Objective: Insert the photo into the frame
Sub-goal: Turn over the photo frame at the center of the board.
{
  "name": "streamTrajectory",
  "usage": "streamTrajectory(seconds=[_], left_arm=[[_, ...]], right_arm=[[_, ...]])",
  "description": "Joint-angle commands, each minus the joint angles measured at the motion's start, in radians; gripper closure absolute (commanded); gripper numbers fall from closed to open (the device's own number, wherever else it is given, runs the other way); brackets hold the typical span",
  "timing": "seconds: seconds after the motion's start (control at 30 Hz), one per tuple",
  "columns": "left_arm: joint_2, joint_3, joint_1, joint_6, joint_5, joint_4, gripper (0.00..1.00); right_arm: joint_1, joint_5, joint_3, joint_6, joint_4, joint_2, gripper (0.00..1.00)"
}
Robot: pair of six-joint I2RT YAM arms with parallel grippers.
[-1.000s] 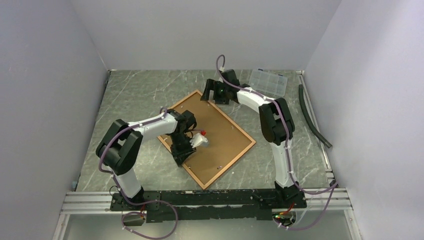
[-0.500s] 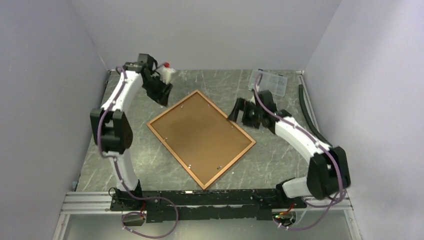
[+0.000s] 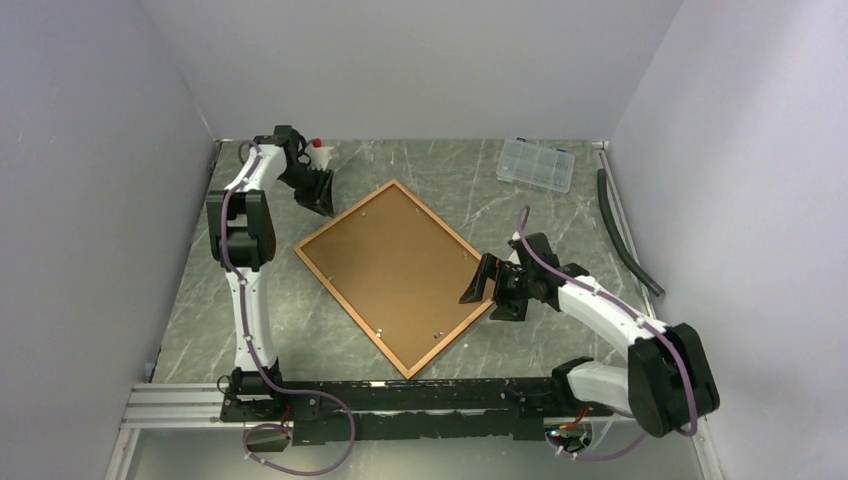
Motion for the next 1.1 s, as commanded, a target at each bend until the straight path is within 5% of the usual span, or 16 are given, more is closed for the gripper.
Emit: streamTrajectory(seconds=[0.0,0.3,0.5,0.7,0.97,1.0,1.07], left_arm=[[-0.023,-0.047,-0.007,0.030,0.071,-0.026,0.65],[-0.131,-0.321,-0.007,0.155,0.047,-0.038,0.81],[-0.229,-0.505,-0.007,0.260,0.121,-0.115,0.82],[-0.343,-0.660,-0.018,0.306,0.195,-0.165,0.80],[-0.508,-0.561,0.047,0.163,0.138,-0.139,0.60],[-0.523,-0.536,0.062,0.134,0.129,-0.124,0.54],[-0.545,-0.494,0.080,0.085,0.108,-0.096,0.29]], right_arm=[[-0.012,-0.035,0.033,0.001,0.104,0.091,0.00],[-0.148,-0.059,0.200,-0.052,0.225,0.322,0.00],[-0.196,-0.021,0.373,-0.091,0.205,0.447,0.00],[-0.199,0.172,0.476,-0.122,0.126,0.422,0.00],[-0.004,0.359,0.529,-0.200,0.206,0.203,0.00],[-0.006,0.295,0.516,-0.183,0.252,0.187,0.00],[-0.028,0.180,0.484,-0.144,0.380,0.184,0.00]])
